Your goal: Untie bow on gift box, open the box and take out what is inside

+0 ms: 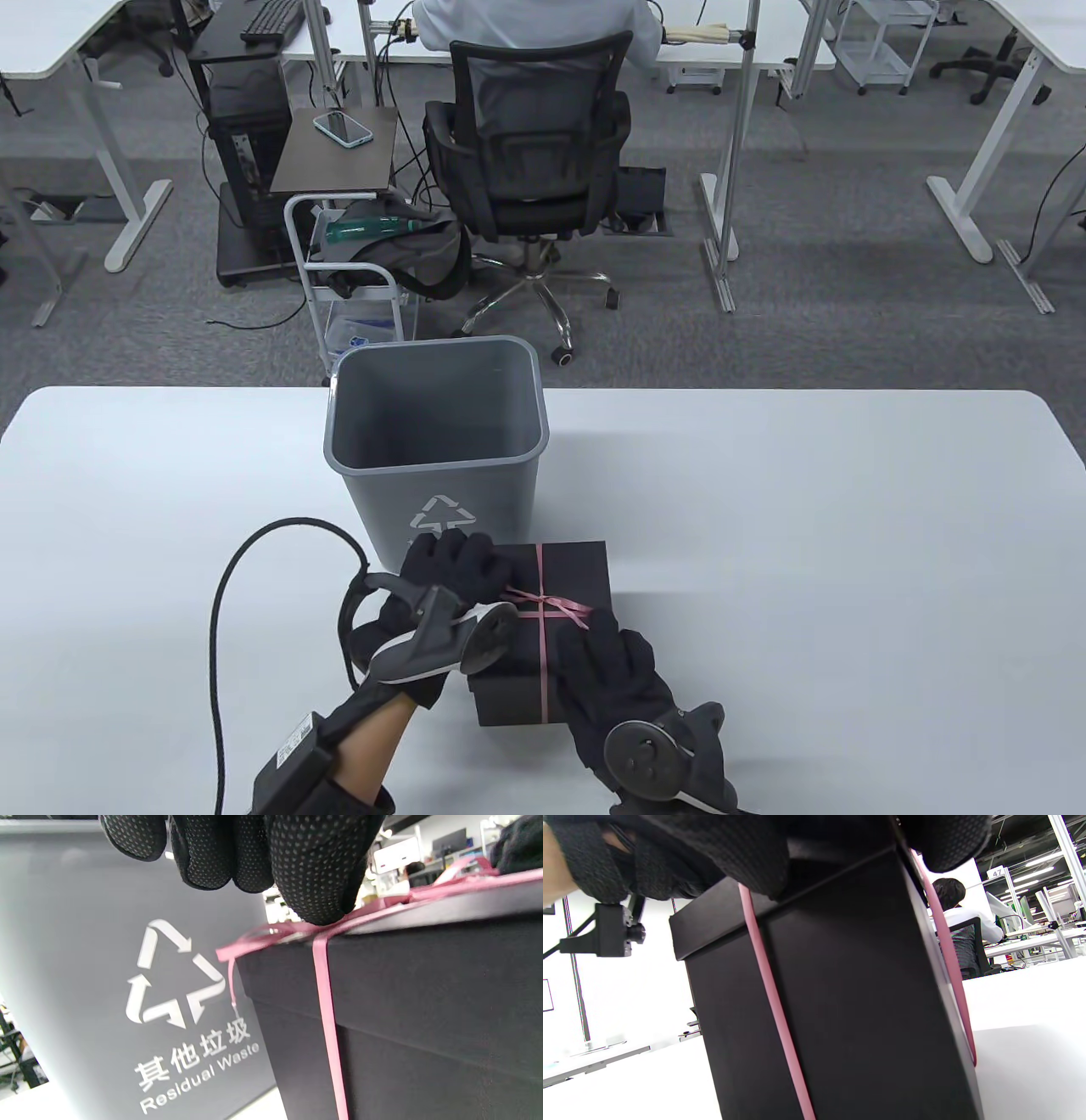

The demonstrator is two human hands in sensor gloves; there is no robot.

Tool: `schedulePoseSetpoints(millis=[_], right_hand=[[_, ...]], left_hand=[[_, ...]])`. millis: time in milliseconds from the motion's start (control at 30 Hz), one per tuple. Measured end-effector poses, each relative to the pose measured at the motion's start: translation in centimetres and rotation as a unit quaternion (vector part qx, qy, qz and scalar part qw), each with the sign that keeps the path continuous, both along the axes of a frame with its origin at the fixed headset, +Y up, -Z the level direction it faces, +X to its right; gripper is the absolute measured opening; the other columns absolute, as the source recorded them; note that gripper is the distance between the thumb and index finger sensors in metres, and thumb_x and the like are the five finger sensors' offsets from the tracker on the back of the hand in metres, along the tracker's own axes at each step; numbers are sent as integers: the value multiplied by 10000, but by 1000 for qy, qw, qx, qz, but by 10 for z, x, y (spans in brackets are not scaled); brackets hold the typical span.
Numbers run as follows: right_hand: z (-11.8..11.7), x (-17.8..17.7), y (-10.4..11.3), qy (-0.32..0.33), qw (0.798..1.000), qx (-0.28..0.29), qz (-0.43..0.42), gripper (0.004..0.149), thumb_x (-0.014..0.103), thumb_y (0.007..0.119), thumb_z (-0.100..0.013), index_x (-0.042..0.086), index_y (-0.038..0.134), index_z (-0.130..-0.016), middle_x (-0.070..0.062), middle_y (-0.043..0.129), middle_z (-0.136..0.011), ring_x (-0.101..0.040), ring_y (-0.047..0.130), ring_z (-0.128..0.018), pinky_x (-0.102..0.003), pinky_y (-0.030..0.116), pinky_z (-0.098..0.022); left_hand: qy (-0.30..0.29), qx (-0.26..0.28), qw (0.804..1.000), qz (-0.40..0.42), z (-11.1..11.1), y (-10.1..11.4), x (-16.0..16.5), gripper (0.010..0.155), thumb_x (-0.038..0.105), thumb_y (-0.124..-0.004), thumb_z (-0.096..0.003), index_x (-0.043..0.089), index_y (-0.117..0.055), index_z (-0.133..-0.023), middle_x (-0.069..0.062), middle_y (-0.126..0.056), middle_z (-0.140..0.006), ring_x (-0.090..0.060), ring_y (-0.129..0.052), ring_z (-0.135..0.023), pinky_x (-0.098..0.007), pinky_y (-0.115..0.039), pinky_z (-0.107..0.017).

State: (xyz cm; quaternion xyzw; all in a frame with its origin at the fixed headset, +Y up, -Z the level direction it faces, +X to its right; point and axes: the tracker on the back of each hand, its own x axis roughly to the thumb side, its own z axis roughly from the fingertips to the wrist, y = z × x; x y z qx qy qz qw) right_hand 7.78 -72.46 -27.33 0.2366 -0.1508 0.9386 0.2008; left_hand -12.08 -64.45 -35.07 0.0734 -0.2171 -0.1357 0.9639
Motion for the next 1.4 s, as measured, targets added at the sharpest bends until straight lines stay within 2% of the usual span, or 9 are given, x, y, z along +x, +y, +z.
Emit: schedulePoseSetpoints(millis=[200, 267, 400, 533, 833, 1100, 1233, 1400], right_hand=[[0, 0, -1, 1, 1000, 1, -2, 619, 378, 734, -631, 155, 525, -1169, -217, 347, -1180, -558, 534, -865, -512, 665, -654], [0, 0, -2, -4, 1000, -2, -6, 619, 378, 733, -633, 160, 519, -1172, -293, 272, -1151, -556, 535, -865, -506, 667, -655], [-1, 1, -3, -5, 999, -21, -25, 612, 372, 727, -636, 174, 512, -1173, -321, 281, -1135, -557, 517, -868, -505, 657, -661], [0, 0, -4, -11, 999, -19, -24, 610, 371, 717, -639, 177, 502, -1175, -338, 292, -1125, -561, 518, -863, -501, 661, -660], [0, 1, -6, -13, 999, -30, -40, 605, 369, 711, -643, 170, 499, -1173, -368, 260, -1105, -568, 513, -852, -495, 661, -660], [-1, 0, -8, -15, 999, -28, -38, 608, 377, 699, -645, 176, 483, -1177, -362, 276, -1107, -562, 512, -854, -494, 658, -661], [-1, 0, -8, -16, 999, -27, -37, 607, 378, 698, -645, 179, 483, -1176, -359, 277, -1108, -561, 512, -855, -494, 658, -660], [-1, -1, -9, -16, 999, -26, -37, 607, 379, 696, -647, 180, 479, -1177, -360, 276, -1108, -561, 510, -856, -494, 658, -660]], left_hand=[[-30, 34, 999, 4, -1, -4, 0, 396, 322, -875, -531, 302, -890, -926, -5, -868, -1023, -322, -860, -931, -544, -708, -744], [-46, 54, 997, -10, 1, -8, 0, 381, 320, -861, -533, 293, -893, -912, -10, -877, -1003, -316, -871, -913, -532, -719, -738], [-53, 83, 994, -46, 4, -21, 1, 401, 316, -759, -576, 261, -787, -972, -45, -804, -1028, -329, -832, -920, -528, -705, -747], [-51, 72, 996, -25, 4, -19, -5, 405, 321, -744, -581, 250, -768, -979, -54, -787, -1031, -339, -815, -923, -537, -690, -749], [-30, 83, 996, 12, 17, 5, -26, 398, 338, -739, -599, 241, -760, -984, -65, -775, -1037, -347, -805, -926, -542, -684, -749], [18, 96, 994, 54, 36, 33, -69, 398, 347, -740, -602, 239, -760, -985, -69, -779, -1035, -352, -811, -919, -541, -691, -742], [54, 114, 986, 110, 47, 52, -100, 399, 354, -733, -610, 234, -756, -990, -74, -781, -1034, -354, -814, -916, -542, -696, -737], [90, 148, 961, 216, 59, 66, -140, 400, 337, -737, -618, 209, -755, -996, -100, -772, -1035, -379, -808, -907, -555, -696, -721]])
